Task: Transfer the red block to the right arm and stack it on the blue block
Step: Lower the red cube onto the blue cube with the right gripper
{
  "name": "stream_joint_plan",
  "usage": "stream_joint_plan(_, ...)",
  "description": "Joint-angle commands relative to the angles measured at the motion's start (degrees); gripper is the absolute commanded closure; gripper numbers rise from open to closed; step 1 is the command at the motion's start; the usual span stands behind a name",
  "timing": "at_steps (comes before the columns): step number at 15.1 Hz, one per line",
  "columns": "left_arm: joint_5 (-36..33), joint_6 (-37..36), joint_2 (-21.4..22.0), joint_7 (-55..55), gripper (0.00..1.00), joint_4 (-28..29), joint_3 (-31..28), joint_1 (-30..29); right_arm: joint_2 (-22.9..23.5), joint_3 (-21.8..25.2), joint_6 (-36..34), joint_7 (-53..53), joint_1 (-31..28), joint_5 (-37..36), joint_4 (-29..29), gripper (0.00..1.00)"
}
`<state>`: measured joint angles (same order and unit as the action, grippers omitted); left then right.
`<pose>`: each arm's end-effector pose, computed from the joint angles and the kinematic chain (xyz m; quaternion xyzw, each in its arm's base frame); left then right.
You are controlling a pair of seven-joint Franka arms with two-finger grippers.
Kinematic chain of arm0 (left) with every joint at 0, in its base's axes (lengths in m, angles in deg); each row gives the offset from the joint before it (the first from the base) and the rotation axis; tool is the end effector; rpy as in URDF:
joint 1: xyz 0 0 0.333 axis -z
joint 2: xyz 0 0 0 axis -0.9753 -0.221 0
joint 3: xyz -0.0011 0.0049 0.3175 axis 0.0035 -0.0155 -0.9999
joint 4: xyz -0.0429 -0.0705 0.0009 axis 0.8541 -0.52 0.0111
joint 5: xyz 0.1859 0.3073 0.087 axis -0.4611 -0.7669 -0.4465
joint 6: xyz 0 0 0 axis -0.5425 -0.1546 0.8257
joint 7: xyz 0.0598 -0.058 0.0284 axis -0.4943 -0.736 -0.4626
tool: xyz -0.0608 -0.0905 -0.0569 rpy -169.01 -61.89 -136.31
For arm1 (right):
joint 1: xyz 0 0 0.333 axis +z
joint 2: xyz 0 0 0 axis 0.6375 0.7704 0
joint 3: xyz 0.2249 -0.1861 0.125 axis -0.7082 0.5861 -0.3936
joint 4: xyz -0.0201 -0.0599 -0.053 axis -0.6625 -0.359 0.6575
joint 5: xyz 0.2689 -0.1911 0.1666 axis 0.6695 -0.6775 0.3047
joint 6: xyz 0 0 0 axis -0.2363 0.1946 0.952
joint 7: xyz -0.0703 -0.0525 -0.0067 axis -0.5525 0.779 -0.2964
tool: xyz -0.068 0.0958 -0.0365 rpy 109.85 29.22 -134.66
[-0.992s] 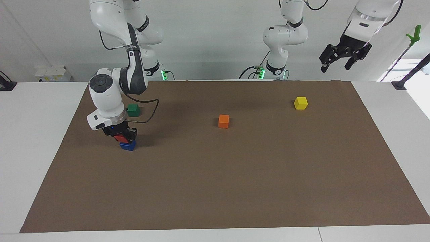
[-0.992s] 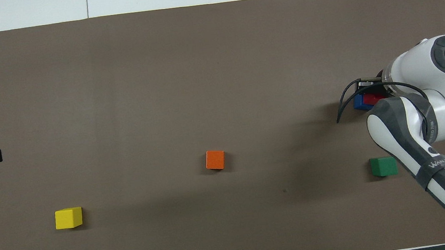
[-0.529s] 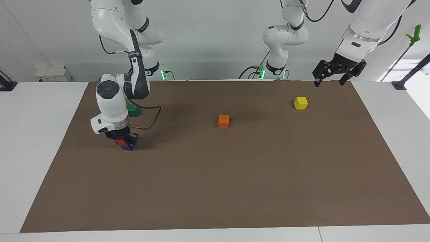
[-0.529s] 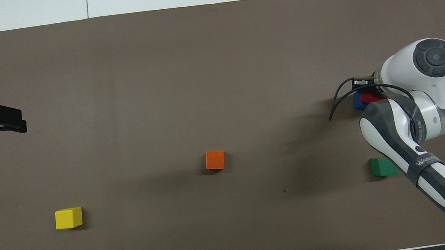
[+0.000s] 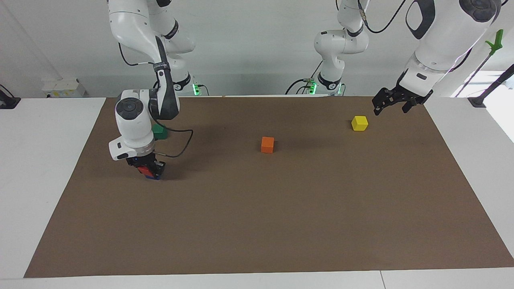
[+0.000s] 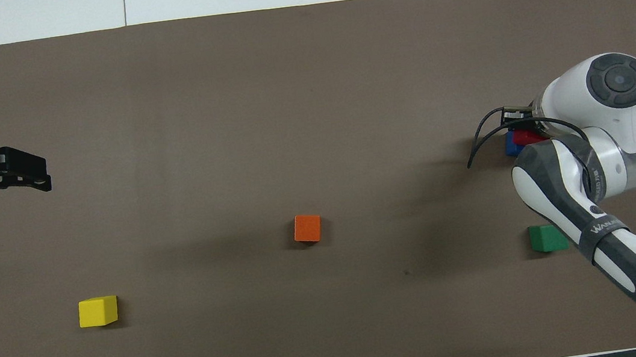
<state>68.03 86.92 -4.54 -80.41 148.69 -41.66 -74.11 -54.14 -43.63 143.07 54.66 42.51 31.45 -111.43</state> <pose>0.5357 -0.0514 0.5997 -0.9989 -0.0033 0.0463 0.0035 0.5675 0.0030 0.3279 0.9828 -0.1612 0.0423 0.0792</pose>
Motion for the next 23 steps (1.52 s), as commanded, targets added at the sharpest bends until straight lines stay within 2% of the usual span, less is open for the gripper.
stream_joint_plan(1, -0.51, -0.13, 1.43, 0.85, 0.00, 2.27, 0.63, -0.31, 1.21, -0.36, 1.34, 2.16, -0.27, -1.66, -0.11, 0.74)
stream_joint_plan(2, -0.51, 1.60, 1.35, 0.86, 0.00, 2.37, 0.46, -0.14, 1.21, -0.44, 1.52, 2.16, -0.36, -1.66, -0.19, 0.58)
stream_joint_plan(3, -0.25, 2.66, 0.91, 0.94, 0.00, 1.76, 0.46, -0.22, 1.12, -0.44, 1.52, 2.25, -0.27, -1.66, -0.20, 0.55)
stream_joint_plan(4, -0.25, 2.76, 0.82, 0.42, 0.00, 0.89, 0.28, -0.22, 1.12, -0.44, 1.61, 2.33, -0.27, -1.66, -0.20, 0.44)
stream_joint_plan(6, -0.25, 2.06, 1.43, 0.16, 0.00, 2.89, -0.51, -0.05, 1.12, -0.44, 1.61, 2.33, -0.27, -1.66, -0.20, 0.31)
stream_joint_plan(8, -0.25, 0.04, 1.43, 1.03, 0.00, 2.81, -0.86, -0.31, 1.21, -0.44, 1.61, 2.07, -0.36, -1.66, -0.20, 0.11)
stream_joint_plan(9, -0.33, -0.92, 1.43, 0.77, 0.00, 2.64, -0.51, -0.14, 1.21, -0.44, 1.61, 1.98, -0.36, -1.66, -0.20, 0.09)
stream_joint_plan(10, -0.34, -0.93, 1.43, -0.10, 0.00, 2.38, -0.68, -0.05, 1.21, -0.44, 1.52, 1.90, -0.36, -1.66, -0.11, 0.02)
stream_joint_plan(13, -0.42, 0.38, 1.26, 0.33, 0.00, 2.20, -0.25, -0.05, 0.95, -0.36, 0.12, 1.63, -0.18, -1.66, 1.47, 0.00)
stream_joint_plan(16, -0.07, -0.75, 1.35, 0.77, 0.00, 0.36, -0.16, -0.84, 0.42, -0.79, -6.28, 0.76, -0.18, -1.57, 5.76, 0.00)
stream_joint_plan(18, 0.10, -4.16, 1.26, 0.77, 0.00, -2.10, -0.60, -0.75, -0.54, -1.15, -10.85, -1.35, -0.10, -0.78, 9.28, 0.00)
stream_joint_plan(19, 0.10, -4.88, 2.48, -0.36, 0.00, -1.24, -0.25, -0.75, -1.24, -1.23, -13.65, -2.66, -0.10, -0.34, 11.39, 0.00)
stream_joint_plan(21, 0.10, -4.01, 6.78, -0.12, 0.00, 4.72, 0.02, -0.84, -1.69, -3.16, -20.76, -5.39, -0.18, 2.28, 17.96, 0.00)
stream_joint_plan(23, 0.10, -2.52, 7.24, 0.33, 0.00, 5.54, 0.02, -0.84, -1.95, -3.17, -26.93, -8.72, -0.18, 6.58, 24.56, 0.00)
